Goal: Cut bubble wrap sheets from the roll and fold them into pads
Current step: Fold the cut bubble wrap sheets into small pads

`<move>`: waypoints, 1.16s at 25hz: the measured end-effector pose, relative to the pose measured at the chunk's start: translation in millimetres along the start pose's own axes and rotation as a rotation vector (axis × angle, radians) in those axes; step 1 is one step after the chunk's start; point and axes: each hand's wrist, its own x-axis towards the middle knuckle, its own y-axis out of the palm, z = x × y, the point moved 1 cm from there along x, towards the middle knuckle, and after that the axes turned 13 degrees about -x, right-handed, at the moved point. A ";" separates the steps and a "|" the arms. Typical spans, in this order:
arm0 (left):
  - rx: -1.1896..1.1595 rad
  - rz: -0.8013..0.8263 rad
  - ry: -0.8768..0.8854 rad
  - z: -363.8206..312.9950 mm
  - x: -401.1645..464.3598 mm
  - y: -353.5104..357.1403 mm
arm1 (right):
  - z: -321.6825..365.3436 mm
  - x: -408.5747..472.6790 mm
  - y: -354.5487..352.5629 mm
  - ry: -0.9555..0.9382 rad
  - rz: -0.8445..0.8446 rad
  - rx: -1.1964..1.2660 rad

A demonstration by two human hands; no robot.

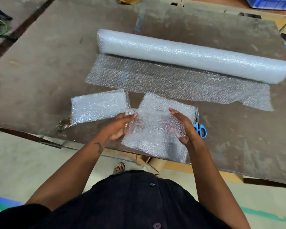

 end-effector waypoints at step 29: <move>1.360 -0.683 0.845 -86.2 -5.1 -165.3 | 5.4 141.1 277.3 -0.729 -0.467 -1.468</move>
